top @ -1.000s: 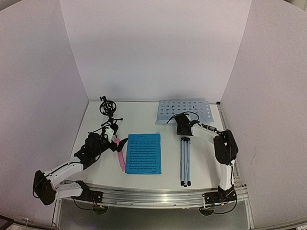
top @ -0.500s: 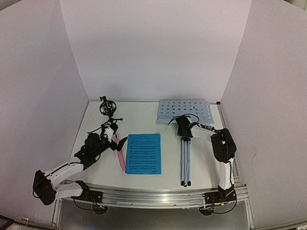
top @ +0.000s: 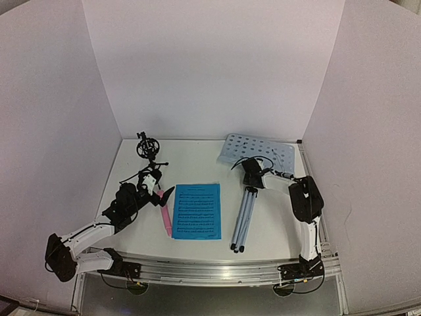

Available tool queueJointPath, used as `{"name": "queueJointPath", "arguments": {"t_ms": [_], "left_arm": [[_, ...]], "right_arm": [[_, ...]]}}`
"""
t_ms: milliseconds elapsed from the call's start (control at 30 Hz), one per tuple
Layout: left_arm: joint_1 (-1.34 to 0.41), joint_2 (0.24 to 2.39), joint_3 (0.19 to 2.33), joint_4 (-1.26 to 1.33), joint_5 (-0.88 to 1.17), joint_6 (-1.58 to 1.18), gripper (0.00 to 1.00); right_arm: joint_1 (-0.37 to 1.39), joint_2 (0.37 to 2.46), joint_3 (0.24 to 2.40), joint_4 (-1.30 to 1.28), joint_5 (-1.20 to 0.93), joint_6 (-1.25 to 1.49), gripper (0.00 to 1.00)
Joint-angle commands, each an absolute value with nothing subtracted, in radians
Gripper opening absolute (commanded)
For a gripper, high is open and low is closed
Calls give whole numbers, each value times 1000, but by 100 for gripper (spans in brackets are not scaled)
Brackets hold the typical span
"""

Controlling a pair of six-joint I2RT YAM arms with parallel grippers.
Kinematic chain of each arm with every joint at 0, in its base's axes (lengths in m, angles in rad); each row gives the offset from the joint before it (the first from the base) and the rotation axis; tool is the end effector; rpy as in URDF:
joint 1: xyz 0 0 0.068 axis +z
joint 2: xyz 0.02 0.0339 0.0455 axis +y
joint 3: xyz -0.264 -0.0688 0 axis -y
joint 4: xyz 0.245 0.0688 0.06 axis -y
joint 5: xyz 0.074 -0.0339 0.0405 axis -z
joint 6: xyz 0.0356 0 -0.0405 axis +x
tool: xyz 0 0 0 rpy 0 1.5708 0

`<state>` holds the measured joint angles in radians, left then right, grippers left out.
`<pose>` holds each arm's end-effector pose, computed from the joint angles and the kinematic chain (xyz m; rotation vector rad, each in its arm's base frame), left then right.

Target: Set up the instrument practice props

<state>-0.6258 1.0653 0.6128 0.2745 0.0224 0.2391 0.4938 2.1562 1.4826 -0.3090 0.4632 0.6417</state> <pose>0.1994 -0.1451 0.2719 0.7519 1.5895 -0.3018 0.4069 0.2009 0.1395 0.3491 2.3867 -0.0865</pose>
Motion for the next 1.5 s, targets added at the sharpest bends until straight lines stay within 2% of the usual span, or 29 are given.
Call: {"name": "queueJointPath", "arguments": {"t_ms": [0, 100, 233, 500, 700, 967, 1167, 1300, 1467], "left_arm": [[-630, 1067, 630, 299, 27, 266, 100], [-630, 1093, 668, 240, 66, 266, 100], [-630, 1130, 715, 174, 135, 234, 100], [-632, 1253, 804, 118, 239, 158, 100], [-650, 1368, 894, 115, 314, 150, 100], [-699, 1581, 1117, 117, 388, 98, 100], [-739, 1789, 1323, 205, 441, 89, 95], [-742, 1907, 1441, 290, 462, 119, 88], [-742, 2010, 1524, 393, 444, 170, 89]], "right_arm": [[473, 2152, 1463, -351, 369, 659, 0], [475, 2071, 1467, -274, 401, 675, 0], [498, 1935, 1415, -53, 495, 641, 0], [520, 1801, 1329, 384, 585, 496, 0], [525, 1770, 1340, 578, 578, 394, 0], [546, 1761, 1411, 893, 544, 206, 0], [554, 1791, 1470, 1084, 488, 64, 0], [553, 1814, 1514, 1181, 394, 8, 0], [553, 1824, 1558, 1239, 329, -9, 0]]}}
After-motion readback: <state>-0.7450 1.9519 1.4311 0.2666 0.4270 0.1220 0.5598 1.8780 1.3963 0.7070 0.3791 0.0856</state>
